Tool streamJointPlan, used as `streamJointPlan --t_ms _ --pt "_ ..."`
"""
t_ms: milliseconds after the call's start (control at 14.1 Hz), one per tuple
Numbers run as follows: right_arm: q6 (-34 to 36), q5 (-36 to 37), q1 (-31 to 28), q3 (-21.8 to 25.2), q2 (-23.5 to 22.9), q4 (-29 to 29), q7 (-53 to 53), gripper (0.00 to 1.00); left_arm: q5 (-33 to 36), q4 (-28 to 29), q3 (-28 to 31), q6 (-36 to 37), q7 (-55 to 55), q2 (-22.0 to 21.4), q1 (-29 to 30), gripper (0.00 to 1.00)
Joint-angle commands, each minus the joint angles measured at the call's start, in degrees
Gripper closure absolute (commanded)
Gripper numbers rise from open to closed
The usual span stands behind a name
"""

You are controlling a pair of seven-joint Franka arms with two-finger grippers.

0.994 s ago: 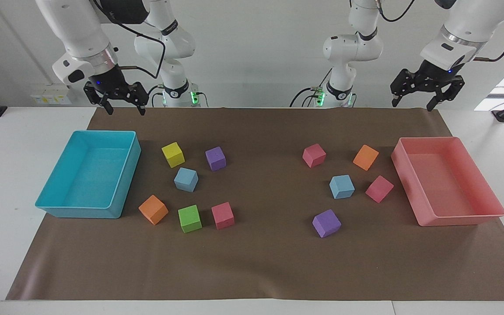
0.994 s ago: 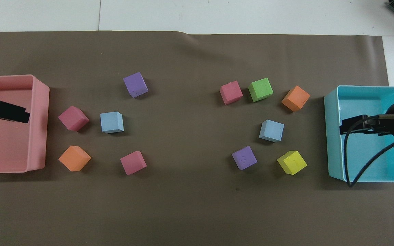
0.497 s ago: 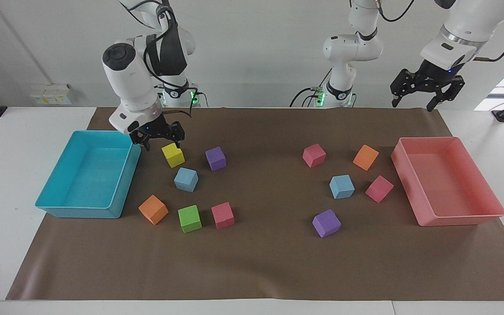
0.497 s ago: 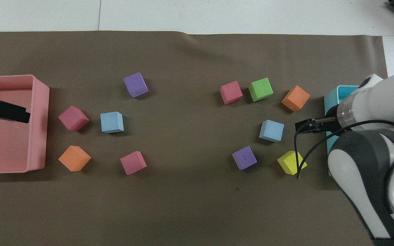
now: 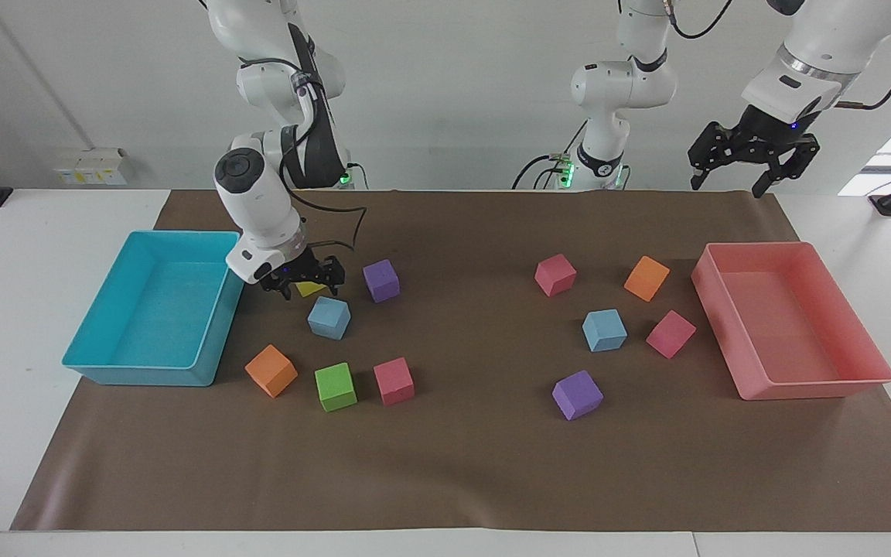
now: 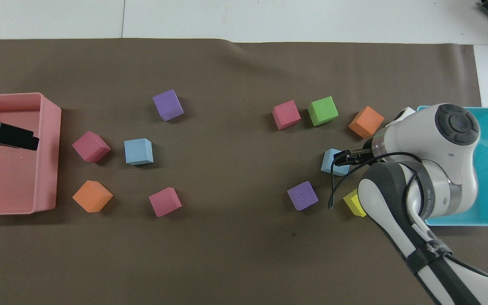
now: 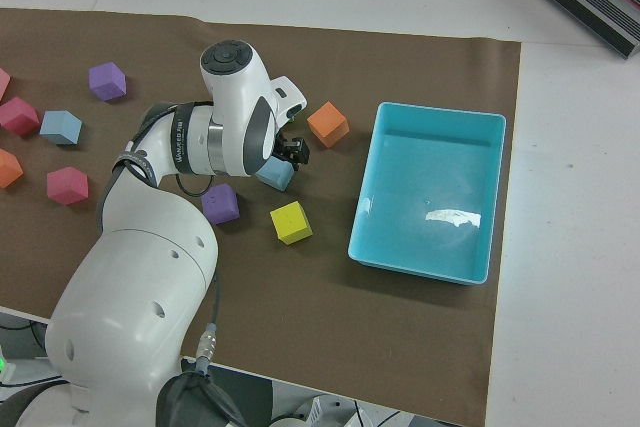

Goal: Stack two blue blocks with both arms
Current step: 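Reach the right gripper toward the blue cube near the teal bin, then close the right gripper on the blue cube and lift it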

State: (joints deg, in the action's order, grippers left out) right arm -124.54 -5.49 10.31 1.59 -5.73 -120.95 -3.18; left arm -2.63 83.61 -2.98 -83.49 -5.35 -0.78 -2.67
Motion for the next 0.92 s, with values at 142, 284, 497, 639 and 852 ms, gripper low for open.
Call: streamJointPlan --t_ms 142,284,497,639,852 --pt "-7.6 -1.5 0.9 0.1 -1.6 -5.0 -1.0 0.00 -0.9 1.5 -0.1 -0.4 0.7 -1.2 -0.3 0.00" --pt "-8.2 -3.5 0.9 0.1 -2.8 -5.0 -0.4 0.00 -1.0 1.5 -0.3 -0.4 0.8 -1.2 -0.4 0.00" --pt "-9.8 -3.6 2.9 0.1 -3.7 -5.1 -0.9 0.00 -1.0 1.4 -1.0 -0.4 1.0 -1.2 -0.3 0.00" --pt "-9.8 -3.6 3.0 0.1 -3.5 -5.6 -0.6 0.00 -1.0 1.4 -1.0 -0.3 0.7 -1.2 -0.3 0.00" --pt "-8.4 -3.5 2.3 0.2 -2.1 -4.3 1.2 0.00 -1.0 1.4 -1.1 -0.4 0.9 -1.2 -0.3 0.00"
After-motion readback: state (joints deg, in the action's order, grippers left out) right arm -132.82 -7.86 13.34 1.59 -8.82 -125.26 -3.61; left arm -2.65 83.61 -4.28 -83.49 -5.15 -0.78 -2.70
